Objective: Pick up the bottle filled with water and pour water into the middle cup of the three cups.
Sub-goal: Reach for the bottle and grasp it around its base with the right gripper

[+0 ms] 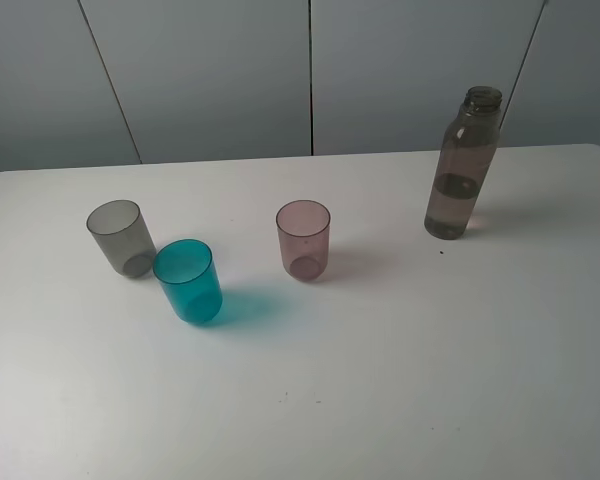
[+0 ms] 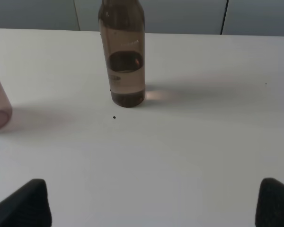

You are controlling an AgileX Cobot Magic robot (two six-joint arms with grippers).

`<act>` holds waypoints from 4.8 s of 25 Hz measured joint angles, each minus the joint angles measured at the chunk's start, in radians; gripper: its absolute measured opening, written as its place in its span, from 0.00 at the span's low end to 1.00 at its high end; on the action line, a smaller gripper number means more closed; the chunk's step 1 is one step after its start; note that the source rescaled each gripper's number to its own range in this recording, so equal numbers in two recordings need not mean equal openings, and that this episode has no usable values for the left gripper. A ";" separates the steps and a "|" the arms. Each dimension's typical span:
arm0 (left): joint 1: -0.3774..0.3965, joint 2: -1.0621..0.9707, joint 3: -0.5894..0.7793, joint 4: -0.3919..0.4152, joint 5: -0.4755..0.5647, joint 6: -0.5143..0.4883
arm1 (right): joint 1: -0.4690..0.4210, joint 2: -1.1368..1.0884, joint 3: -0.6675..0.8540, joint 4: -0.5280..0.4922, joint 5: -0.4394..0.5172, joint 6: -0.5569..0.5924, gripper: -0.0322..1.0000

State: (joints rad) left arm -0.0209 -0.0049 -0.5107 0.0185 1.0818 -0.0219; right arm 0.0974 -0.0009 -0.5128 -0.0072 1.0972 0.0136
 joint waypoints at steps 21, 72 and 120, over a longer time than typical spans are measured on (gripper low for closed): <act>0.000 0.000 0.000 0.000 0.000 0.000 | 0.001 0.570 -0.260 -0.006 -0.156 -0.001 0.79; 0.000 0.000 0.000 0.000 0.000 0.000 | 0.141 1.828 0.065 0.152 -1.891 -0.098 0.79; 0.000 0.000 0.000 0.000 0.000 0.004 | 0.141 2.137 -0.111 0.131 -2.280 0.027 0.79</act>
State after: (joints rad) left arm -0.0209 -0.0049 -0.5107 0.0185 1.0818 -0.0182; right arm 0.2388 2.1365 -0.6238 0.1241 -1.1824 0.0410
